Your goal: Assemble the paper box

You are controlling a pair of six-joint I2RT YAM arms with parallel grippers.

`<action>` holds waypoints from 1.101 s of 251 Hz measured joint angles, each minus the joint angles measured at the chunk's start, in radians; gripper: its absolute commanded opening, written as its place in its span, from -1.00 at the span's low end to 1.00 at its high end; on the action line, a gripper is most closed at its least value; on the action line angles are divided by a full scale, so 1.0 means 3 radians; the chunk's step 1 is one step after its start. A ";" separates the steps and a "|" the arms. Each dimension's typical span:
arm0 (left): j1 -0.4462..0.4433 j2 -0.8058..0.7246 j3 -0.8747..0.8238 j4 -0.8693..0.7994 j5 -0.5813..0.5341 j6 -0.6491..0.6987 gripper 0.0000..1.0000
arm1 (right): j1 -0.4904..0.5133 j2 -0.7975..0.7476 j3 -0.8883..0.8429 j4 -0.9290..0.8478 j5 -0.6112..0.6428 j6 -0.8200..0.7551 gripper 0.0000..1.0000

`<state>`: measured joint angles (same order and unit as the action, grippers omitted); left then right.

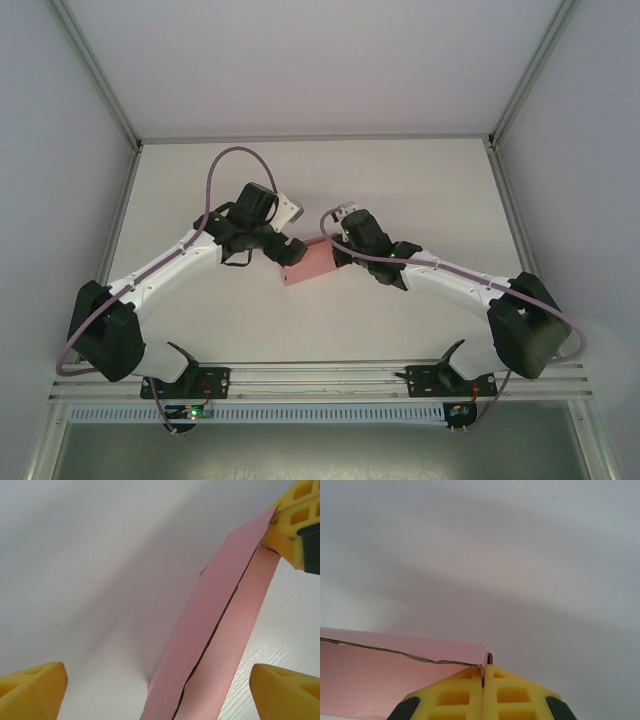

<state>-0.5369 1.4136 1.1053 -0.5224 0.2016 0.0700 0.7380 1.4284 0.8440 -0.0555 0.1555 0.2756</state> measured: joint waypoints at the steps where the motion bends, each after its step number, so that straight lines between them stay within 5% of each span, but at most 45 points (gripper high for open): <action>1: 0.0000 -0.0003 0.0000 -0.0003 -0.0003 -0.0003 0.79 | 0.0000 0.0001 0.0000 0.0000 0.0003 0.0000 -1.00; 65: -0.0003 -0.0132 -0.0094 -0.0219 -0.0163 -0.0323 0.52 | 0.0045 0.0013 0.0000 0.0005 0.0114 0.0047 -1.00; 170: -0.0024 -0.0153 -0.0262 -0.0356 -0.0202 -0.0594 -0.22 | 0.0065 0.0042 0.0009 0.0025 0.0142 0.0047 -1.00; 205: -0.0024 -0.0148 -0.0261 -0.0356 -0.0186 -0.0707 -0.64 | 0.0080 0.0079 0.0041 0.0023 0.0175 0.0045 -1.00; 276: -0.0024 -0.0033 -0.0142 -0.0430 -0.0192 -0.0949 -1.00 | 0.0221 0.0111 0.0070 -0.0034 0.0456 0.0046 -1.00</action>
<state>-0.5442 1.4036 1.0626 -0.6514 0.1440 -0.2146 0.8043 1.4616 0.8650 -0.0658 0.2924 0.2893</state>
